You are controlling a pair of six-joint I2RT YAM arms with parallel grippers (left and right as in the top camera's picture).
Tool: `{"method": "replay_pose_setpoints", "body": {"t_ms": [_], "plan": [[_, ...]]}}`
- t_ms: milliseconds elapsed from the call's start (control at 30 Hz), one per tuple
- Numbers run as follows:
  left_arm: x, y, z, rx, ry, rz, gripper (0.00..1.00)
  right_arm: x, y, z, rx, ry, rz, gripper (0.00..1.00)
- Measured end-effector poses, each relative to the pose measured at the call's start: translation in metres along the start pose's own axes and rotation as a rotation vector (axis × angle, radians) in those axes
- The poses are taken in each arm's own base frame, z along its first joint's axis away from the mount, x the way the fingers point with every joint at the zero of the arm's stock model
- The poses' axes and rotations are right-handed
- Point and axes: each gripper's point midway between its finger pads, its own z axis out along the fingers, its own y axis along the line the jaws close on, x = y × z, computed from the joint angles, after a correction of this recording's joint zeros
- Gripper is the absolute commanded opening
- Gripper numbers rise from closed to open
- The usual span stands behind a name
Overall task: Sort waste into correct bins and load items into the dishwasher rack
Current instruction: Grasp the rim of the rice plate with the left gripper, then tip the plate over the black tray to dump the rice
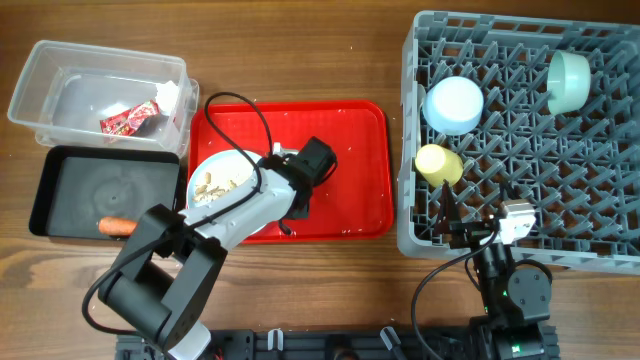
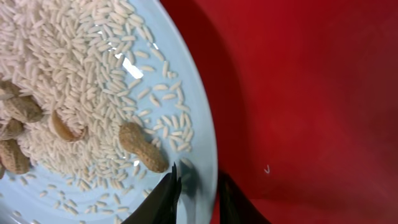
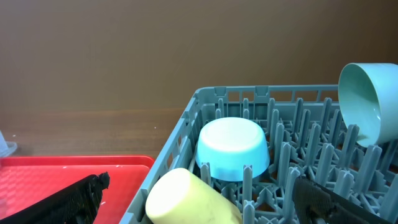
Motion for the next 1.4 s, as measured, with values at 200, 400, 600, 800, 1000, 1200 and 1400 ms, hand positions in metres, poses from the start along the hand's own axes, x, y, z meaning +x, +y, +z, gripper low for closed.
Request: {"method": "replay_pose_setpoints", "body": {"t_ms": [200, 400, 600, 800, 1000, 1200, 1400], "plan": [[-0.001, -0.002, -0.004, 0.013, 0.002, 0.039, 0.04, 0.0, 0.0, 0.0, 0.0, 0.0, 0.0, 1.0], [-0.038, -0.001, -0.067, 0.016, -0.014, 0.034, 0.04, 0.0, 0.0, 0.0, 0.0, 0.0, 0.0, 1.0], [-0.062, 0.021, -0.123, -0.032, -0.044, 0.035, 0.04, 0.0, 0.0, 0.0, 0.0, 0.0, 0.0, 1.0], [-0.068, 0.109, -0.125, 0.016, 0.055, -0.253, 0.04, 0.0, 0.0, 0.0, 0.0, 0.0, 0.0, 1.0], [-0.08, 0.164, -0.119, 0.462, 0.112, -0.472, 0.04, 0.0, 0.0, 0.0, 0.0, 0.0, 0.0, 1.0], [-0.077, 0.226, -0.147, 0.797, -0.036, -0.607, 0.04, 0.0, 0.0, 0.0, 0.0, 0.0, 0.0, 1.0], [-0.043, 0.27, -0.174, 1.123, -0.262, -0.76, 0.04, 0.0, 0.0, 0.0, 0.0, 0.0, 0.0, 1.0]]}}
